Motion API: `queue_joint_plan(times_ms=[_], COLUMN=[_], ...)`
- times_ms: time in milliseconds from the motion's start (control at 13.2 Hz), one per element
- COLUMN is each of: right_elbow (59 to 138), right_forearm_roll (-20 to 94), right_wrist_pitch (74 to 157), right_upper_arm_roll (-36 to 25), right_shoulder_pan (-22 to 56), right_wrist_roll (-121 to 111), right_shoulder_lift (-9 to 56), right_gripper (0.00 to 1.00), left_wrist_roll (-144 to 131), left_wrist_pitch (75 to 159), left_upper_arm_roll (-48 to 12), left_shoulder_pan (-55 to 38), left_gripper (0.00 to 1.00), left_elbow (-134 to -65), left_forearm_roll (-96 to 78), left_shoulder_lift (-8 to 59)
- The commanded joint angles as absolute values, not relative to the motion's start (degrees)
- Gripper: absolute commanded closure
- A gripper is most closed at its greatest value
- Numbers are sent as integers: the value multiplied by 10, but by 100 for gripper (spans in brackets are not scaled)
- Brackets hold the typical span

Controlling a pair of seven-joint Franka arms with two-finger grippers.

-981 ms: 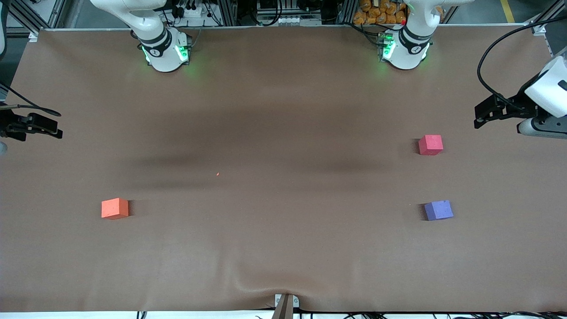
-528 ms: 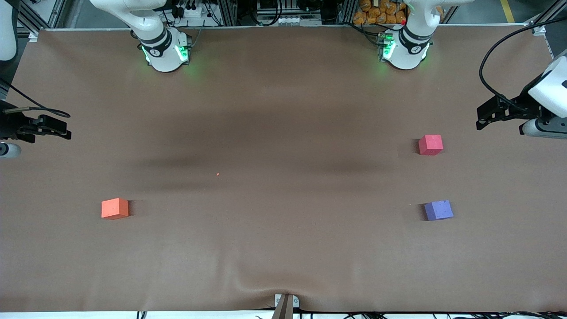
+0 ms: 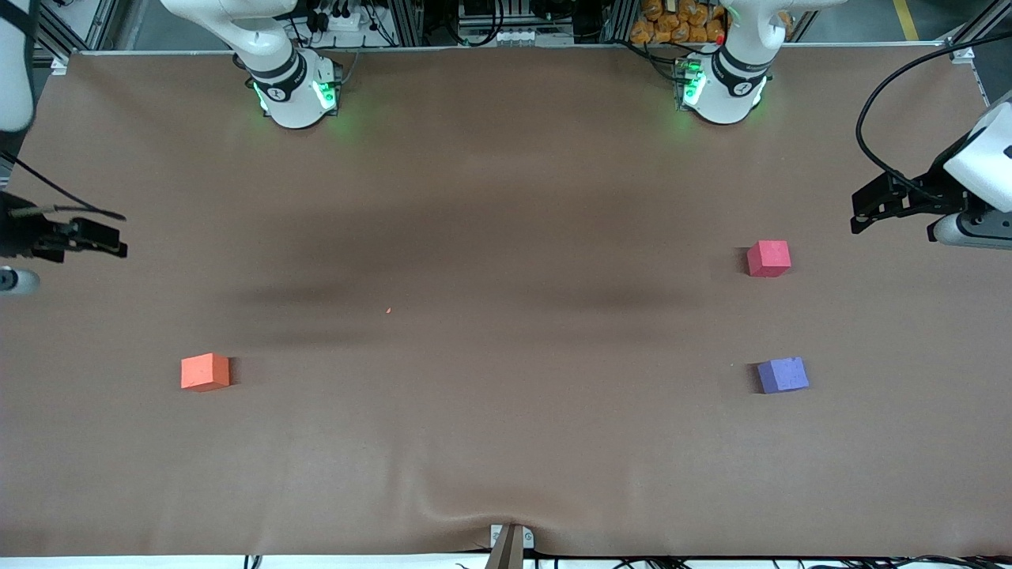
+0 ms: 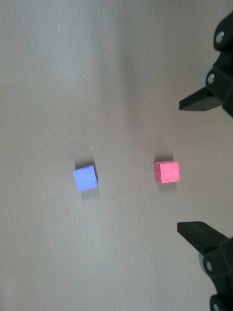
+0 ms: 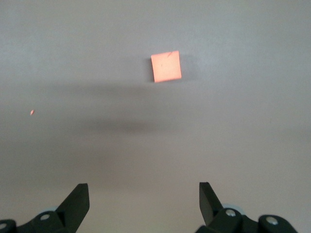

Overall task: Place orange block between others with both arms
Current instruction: 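Move the right gripper down toward the orange cube, then lower the right gripper over the orange cube and close on it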

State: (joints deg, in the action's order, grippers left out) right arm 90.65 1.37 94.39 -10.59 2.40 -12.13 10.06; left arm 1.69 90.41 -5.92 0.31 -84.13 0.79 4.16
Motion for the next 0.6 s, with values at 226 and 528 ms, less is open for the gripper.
queue_joint_plan(times_ms=[226, 528], right_elbow=[889, 867], right_forearm_roll=[11, 11], right_wrist_pitch=[1063, 1122], right_upper_arm_roll=[-102, -102], right_shoulder_pan=[18, 17], right_wrist_roll=[-132, -141], right_shoulder_lift=[211, 274], right_gripper=[0, 0], left_wrist_roll=[26, 27], left_wrist_pitch=[908, 907], left_upper_arm_roll=[-63, -64], left_shoulder_pan=[6, 4], left_gripper=[0, 0], left_elbow=[-838, -838], left_forearm_roll=[12, 11], left_shoulder_lift=[42, 41])
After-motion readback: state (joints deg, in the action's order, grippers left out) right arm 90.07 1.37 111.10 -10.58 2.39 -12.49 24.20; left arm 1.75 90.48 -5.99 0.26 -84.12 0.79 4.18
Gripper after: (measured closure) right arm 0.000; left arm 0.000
